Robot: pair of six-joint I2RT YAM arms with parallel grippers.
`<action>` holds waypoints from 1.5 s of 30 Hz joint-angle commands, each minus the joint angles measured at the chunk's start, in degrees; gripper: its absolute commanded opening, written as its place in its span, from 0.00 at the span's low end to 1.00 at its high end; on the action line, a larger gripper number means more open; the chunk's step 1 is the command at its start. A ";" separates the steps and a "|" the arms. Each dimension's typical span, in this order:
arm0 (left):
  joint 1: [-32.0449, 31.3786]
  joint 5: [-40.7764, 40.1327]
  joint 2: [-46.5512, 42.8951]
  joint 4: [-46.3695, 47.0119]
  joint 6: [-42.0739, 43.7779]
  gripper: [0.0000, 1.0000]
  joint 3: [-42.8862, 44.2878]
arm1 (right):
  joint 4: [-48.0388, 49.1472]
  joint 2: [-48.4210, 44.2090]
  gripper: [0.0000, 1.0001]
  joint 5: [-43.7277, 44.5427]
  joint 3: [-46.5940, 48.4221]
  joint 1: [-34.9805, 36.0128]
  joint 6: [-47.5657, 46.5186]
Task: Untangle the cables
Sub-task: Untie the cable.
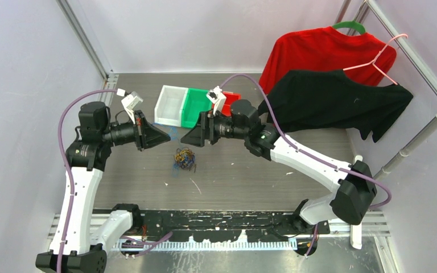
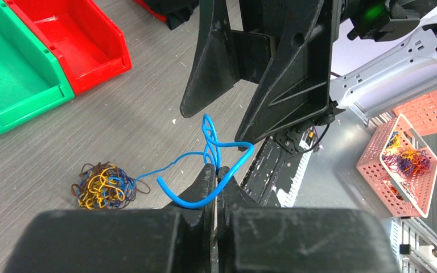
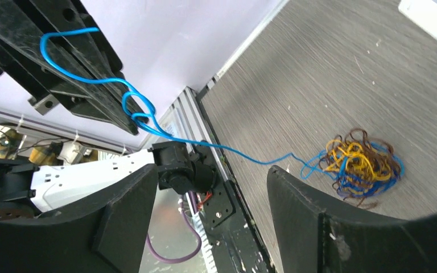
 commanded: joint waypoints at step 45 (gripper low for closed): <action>-0.16 -10.52 -2.49 2.28 -5.30 0.00 10.76 | 4.46 6.03 0.78 26.06 1.08 13.68 -20.84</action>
